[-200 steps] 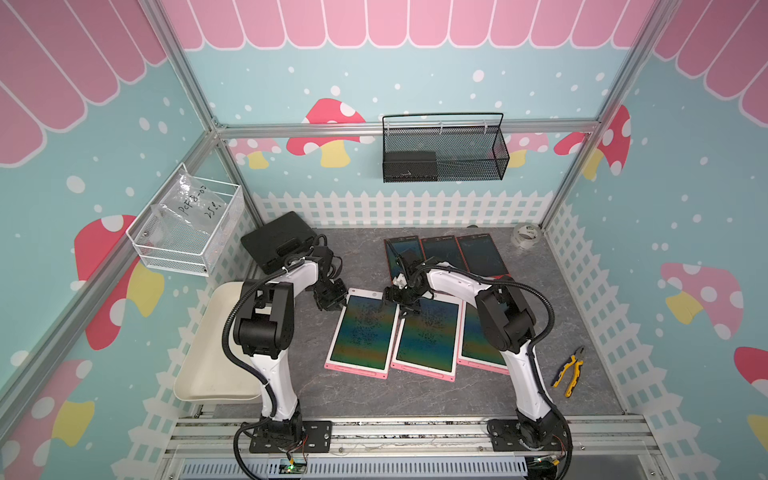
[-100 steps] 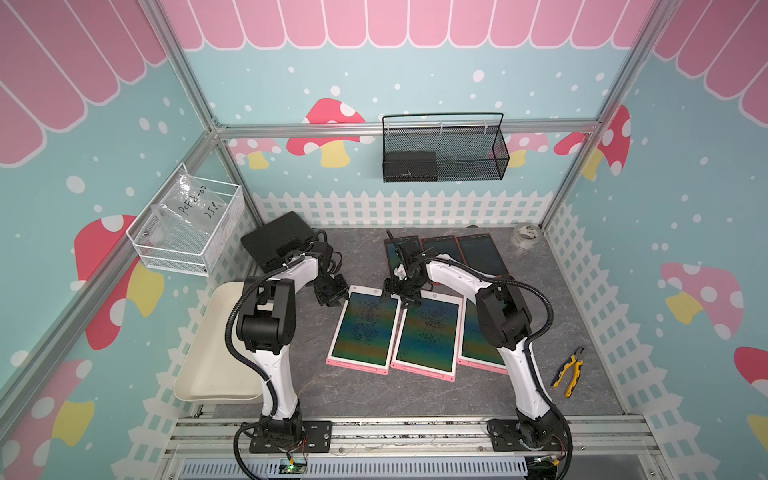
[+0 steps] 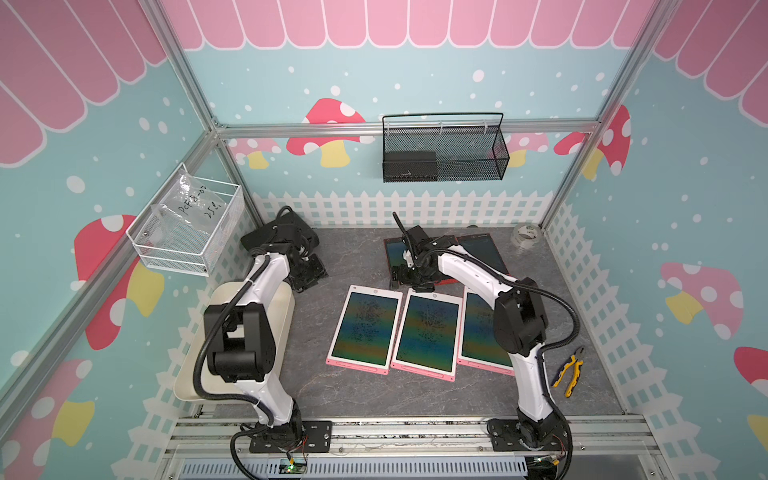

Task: Take out the writing tablet from the storage box
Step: Reset both arms

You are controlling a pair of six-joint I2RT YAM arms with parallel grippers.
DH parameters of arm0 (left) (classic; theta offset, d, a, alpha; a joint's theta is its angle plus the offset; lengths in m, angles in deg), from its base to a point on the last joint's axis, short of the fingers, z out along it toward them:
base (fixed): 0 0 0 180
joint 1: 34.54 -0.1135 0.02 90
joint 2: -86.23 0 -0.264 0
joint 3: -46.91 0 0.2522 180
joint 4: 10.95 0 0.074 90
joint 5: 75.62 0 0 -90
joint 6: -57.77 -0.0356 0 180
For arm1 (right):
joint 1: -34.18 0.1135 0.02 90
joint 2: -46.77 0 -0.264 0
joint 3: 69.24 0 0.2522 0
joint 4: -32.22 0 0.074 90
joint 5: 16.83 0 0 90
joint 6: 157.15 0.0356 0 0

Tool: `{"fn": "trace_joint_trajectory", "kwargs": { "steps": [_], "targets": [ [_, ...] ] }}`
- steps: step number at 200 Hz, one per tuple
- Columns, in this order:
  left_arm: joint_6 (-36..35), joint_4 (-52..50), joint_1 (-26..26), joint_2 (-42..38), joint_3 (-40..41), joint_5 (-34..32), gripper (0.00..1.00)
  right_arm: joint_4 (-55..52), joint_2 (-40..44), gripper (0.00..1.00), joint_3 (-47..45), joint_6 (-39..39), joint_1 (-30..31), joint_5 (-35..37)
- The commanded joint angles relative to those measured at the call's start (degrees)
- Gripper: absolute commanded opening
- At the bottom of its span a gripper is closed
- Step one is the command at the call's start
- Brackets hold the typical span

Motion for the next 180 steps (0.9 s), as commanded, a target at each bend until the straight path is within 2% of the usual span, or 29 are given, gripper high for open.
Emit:
{"fn": "trace_joint_trajectory", "kwargs": {
  "steps": [1, 20, 44, 71, 86, 108, 126, 137, 152, 170, 180],
  "targets": [
    [-3.49, 3.88, -4.43, -4.78, 1.13, -4.28, 0.46, 2.93, 9.18, 0.94, -6.12, -1.77, -4.07, 7.98],
    [-4.51, 5.39, -7.03, -6.7, 0.72, -7.13, 0.47, 4.34, 14.48, 0.95, -13.3, -1.58, -7.24, 12.87],
    [-6.26, 11.87, -7.51, -8.9, 3.3, -11.72, 0.48, 10.77, 22.05, 0.97, -24.12, -2.91, -8.92, 28.35],
    [-7.71, 19.39, -7.44, -10.81, 8.46, -17.47, 0.48, 30.01, 35.13, 0.99, -40.95, -6.98, -10.05, 42.6],
    [-10.42, 27.69, -7.14, -13.8, 15.6, -19.65, 0.49, 43.24, 42.45, 0.99, -51.09, -11.7, -10.31, 51.54],
    [-14.67, 38.85, -6.45, -17.96, 26.12, -21.52, 0.58, 59.57, 49.52, 0.99, -61.38, -19.24, -11.14, 60.9],
    [-15.85, 46.72, -6.27, -19.95, 33.79, -18.4, 0.58, 67.7, 51.47, 0.99, -65.61, -24.87, -13.84, 57.21],
    [-14.27, 54.19, -6.2, -21.03, 39.61, -17.67, 0.59, 68.8, 50.75, 0.99, -67.03, -25.76, -14.2, 59.48],
    [-12.23, 64.78, -6.05, -21.13, 46.57, -17.25, 0.59, 77.59, 51.24, 0.99, -72.56, -29.38, -14.2, 61.58],
    [-12.4, 70.67, -5.2, -19.71, 49.91, -20.5, 0.59, 94.22, 52.2, 0.99, -80.85, -40.54, -14.29, 55.57],
    [-12.6, 73.63, -4.66, -19.04, 51.42, -21.46, 0.59, 95.68, 51.99, 0.99, -82.23, -41.56, -14.66, 53.83]
  ]
}}
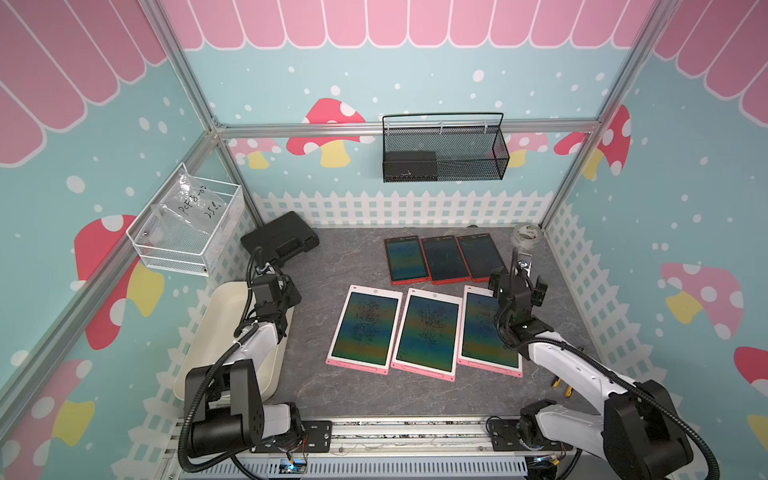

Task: Take out the writing tablet from the storage box
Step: Reset both arms

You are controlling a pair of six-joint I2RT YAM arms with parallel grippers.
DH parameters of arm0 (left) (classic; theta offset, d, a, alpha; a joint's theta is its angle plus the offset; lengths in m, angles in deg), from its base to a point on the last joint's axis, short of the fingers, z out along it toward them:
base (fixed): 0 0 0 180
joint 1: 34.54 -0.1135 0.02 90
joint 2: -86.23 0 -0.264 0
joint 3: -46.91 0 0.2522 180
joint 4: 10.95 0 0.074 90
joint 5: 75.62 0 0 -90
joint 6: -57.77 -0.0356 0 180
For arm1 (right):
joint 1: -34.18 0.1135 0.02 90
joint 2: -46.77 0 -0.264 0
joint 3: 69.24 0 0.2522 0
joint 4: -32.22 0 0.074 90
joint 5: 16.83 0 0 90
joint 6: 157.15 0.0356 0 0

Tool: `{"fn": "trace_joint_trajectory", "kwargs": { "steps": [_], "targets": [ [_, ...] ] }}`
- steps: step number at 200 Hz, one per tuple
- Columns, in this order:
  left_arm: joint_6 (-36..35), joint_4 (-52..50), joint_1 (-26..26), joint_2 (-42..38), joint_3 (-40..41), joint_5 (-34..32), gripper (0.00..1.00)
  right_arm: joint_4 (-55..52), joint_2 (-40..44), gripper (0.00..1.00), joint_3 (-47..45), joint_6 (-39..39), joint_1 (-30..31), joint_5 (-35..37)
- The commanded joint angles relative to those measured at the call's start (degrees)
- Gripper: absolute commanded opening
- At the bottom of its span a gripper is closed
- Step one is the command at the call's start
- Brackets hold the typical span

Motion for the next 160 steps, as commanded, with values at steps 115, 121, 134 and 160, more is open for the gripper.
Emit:
{"fn": "trace_joint_trajectory", "kwargs": {
  "steps": [115, 121, 134, 160],
  "targets": [
    [-6.95, 31.7, 8.23, 4.94, 9.45, -8.67, 0.99, 44.17, -9.78, 0.99, -20.24, -14.55, -9.39, -24.44],
    [-7.53, 32.44, 8.57, 5.07, 9.74, -7.78, 0.99, 45.99, -10.05, 0.99, -20.77, -16.25, -9.54, -26.5],
    [-8.87, 34.93, 9.53, 6.21, 10.43, -7.5, 0.99, 49.88, -11.06, 0.99, -21.68, -16.89, -10.04, -27.35],
    [-10.58, 37.08, 12.01, 9.96, 9.42, -12.41, 0.99, 56.37, -15.73, 0.99, -23.13, -15.29, -11.24, -26.6]
  ]
}}
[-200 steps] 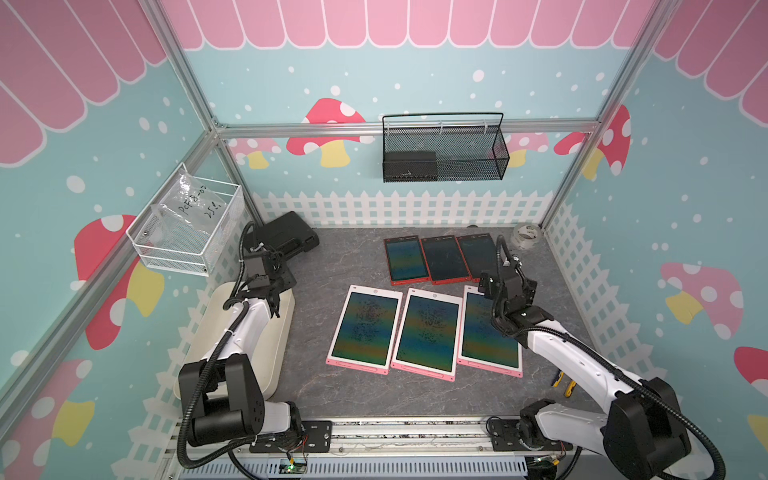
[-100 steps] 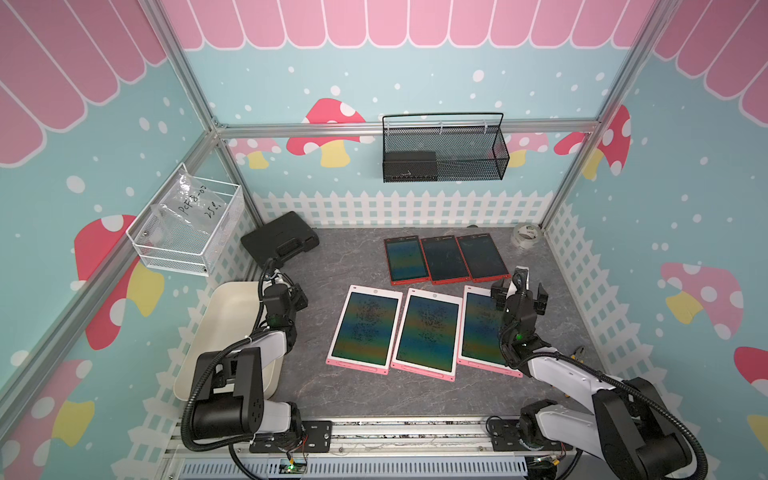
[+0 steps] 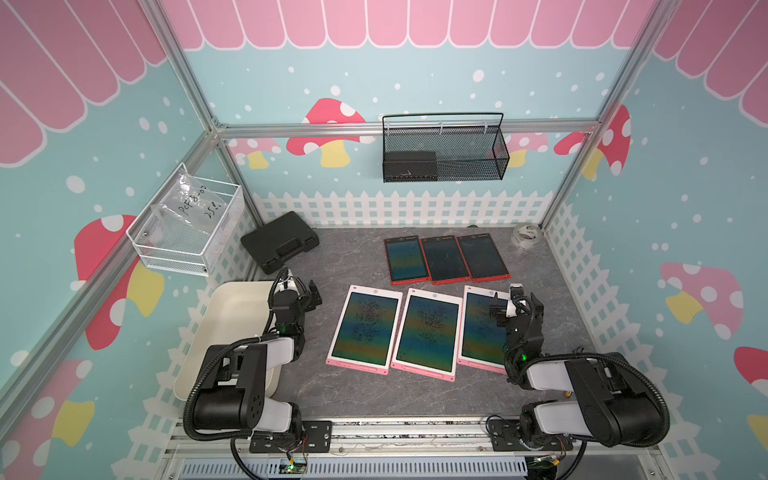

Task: Take out the writing tablet from the storage box
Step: Reset both arms

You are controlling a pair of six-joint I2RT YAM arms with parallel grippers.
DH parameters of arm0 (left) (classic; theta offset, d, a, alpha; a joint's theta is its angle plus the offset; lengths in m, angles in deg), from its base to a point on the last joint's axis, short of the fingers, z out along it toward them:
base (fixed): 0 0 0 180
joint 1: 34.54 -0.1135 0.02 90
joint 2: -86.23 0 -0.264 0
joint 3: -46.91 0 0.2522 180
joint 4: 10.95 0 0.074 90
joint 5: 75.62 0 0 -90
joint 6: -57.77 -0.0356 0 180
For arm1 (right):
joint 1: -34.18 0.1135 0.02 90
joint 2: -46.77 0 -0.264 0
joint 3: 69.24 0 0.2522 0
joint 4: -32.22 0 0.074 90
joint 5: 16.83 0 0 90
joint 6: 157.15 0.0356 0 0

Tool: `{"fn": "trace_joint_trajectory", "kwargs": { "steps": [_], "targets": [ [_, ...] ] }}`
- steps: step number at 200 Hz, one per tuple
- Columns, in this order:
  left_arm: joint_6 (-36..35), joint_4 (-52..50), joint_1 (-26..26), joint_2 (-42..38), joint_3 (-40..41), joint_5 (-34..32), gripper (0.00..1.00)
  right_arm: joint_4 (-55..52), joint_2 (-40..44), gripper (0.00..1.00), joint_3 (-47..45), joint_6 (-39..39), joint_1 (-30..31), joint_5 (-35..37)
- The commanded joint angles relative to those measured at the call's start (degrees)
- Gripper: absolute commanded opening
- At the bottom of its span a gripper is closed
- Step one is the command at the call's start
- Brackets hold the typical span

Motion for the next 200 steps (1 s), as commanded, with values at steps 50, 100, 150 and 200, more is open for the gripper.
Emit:
{"fn": "trace_joint_trajectory", "kwargs": {
  "steps": [50, 100, 150, 200],
  "targets": [
    [-5.03, 9.8, 4.85, 4.58, 0.89, -10.49, 0.99, 23.78, -9.97, 0.99, -5.01, -3.86, -2.67, -10.73],
    [-5.99, 10.09, 5.72, 4.78, 0.82, -10.68, 0.99, 17.48, -8.86, 0.99, -2.38, -1.21, -2.93, -6.09],
    [-5.55, 9.63, 5.27, 4.69, 0.64, -10.33, 0.99, 18.59, -9.27, 0.99, -2.15, -1.61, -3.0, -6.11],
    [-5.46, 9.45, 5.25, 4.65, 0.56, -10.24, 0.99, 9.71, -8.78, 0.99, 1.88, 0.68, -5.11, -9.99]
  ]
}}
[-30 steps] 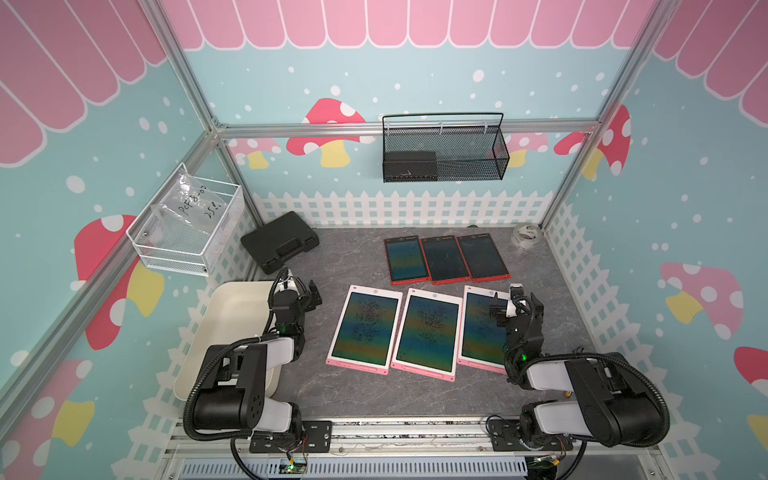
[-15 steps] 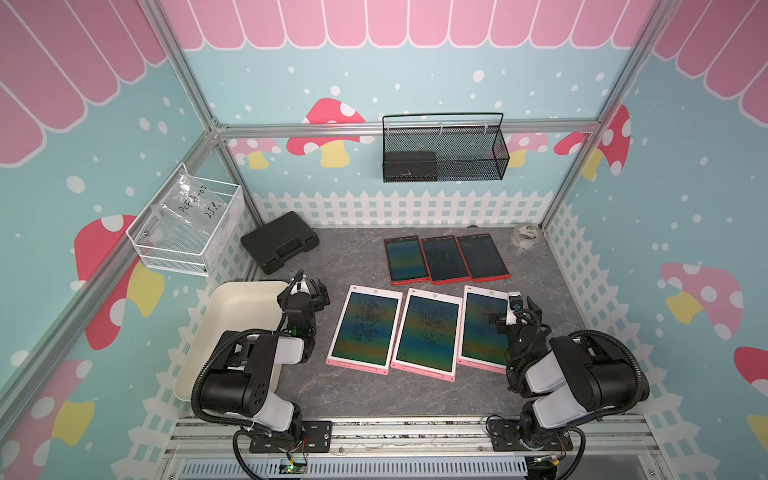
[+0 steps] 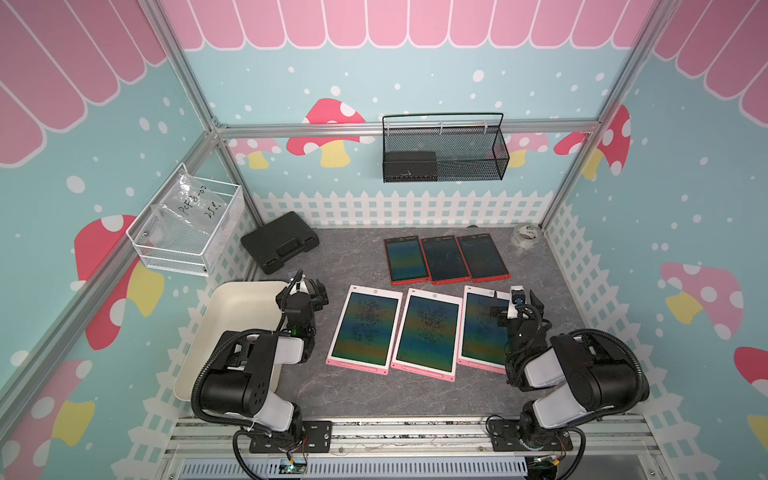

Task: Take out the writing tablet from the storage box
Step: Reset both arms

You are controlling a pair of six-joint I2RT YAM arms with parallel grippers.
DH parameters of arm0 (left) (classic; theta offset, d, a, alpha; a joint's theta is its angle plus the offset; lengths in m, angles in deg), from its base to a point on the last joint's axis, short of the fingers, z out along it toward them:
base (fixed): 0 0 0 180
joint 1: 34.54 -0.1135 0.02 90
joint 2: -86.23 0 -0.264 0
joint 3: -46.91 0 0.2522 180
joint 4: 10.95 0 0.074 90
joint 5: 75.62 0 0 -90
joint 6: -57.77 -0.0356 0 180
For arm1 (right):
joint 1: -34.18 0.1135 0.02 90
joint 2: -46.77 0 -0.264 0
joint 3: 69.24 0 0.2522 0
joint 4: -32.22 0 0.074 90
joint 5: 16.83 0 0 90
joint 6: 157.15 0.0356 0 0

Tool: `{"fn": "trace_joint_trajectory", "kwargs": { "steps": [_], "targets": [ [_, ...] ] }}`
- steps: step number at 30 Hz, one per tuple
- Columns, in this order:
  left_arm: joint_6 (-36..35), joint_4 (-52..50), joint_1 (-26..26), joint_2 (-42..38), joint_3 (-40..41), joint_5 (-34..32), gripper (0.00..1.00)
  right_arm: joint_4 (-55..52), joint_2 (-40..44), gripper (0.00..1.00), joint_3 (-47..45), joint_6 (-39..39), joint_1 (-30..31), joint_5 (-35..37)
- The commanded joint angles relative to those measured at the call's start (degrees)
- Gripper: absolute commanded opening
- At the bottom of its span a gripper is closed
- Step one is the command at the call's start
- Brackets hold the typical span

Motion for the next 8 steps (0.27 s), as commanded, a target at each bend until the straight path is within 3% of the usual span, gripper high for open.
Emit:
{"fn": "trace_joint_trajectory", "kwargs": {
  "steps": [1, 4, 8],
  "targets": [
    [-1.02, 1.36, -0.35, 0.59, -0.45, -0.52, 0.99, -5.42, 0.51, 0.99, 3.46, 1.94, -2.19, -3.32],
    [-0.94, 1.28, -0.42, 0.55, -0.45, -0.43, 0.99, -10.28, 0.99, 0.99, 5.57, 3.46, -5.54, -10.19],
    [-0.76, 1.02, -0.65, 0.52, -0.45, -0.17, 0.99, -9.94, 1.29, 0.99, 5.08, 3.42, -5.58, -10.03]
  ]
}}
